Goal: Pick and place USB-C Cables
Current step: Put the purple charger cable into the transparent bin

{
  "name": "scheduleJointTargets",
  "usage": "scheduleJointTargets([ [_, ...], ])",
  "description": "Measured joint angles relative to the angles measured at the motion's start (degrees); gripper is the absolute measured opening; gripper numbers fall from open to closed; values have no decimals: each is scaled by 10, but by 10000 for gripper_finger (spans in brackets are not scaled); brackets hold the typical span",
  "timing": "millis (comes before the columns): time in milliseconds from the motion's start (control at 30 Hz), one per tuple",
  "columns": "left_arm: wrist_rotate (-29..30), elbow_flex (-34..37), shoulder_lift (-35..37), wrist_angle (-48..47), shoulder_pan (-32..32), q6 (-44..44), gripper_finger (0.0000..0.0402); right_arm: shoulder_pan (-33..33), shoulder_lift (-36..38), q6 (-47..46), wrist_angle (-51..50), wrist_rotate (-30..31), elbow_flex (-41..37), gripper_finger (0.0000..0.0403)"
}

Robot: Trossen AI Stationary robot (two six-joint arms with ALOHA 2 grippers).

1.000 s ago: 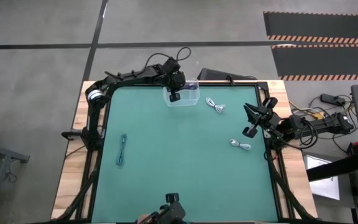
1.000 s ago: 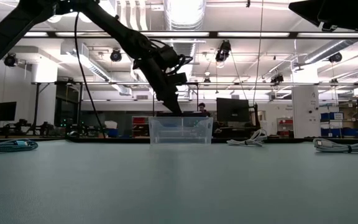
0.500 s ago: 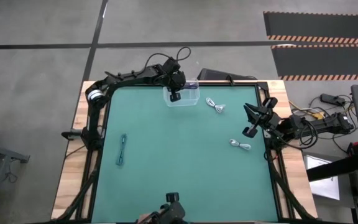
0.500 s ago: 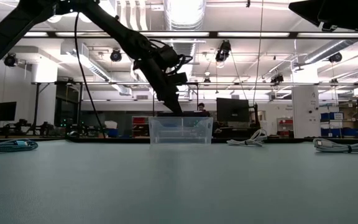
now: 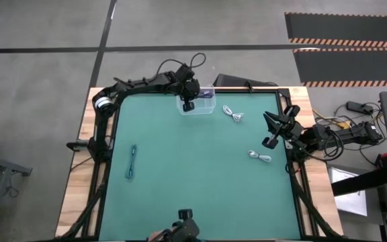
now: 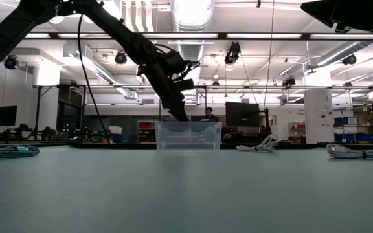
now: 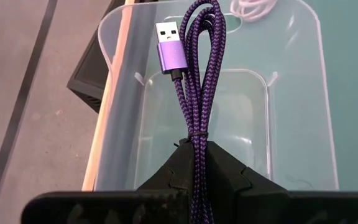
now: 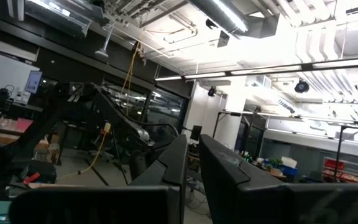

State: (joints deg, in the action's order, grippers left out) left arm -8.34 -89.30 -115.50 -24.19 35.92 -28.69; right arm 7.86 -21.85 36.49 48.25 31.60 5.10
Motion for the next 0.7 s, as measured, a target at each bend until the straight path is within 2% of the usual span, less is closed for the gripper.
scheduleJointTargets([
  [700,0,40,0,30,0,22,11,0,0,0,0,0,0,31],
])
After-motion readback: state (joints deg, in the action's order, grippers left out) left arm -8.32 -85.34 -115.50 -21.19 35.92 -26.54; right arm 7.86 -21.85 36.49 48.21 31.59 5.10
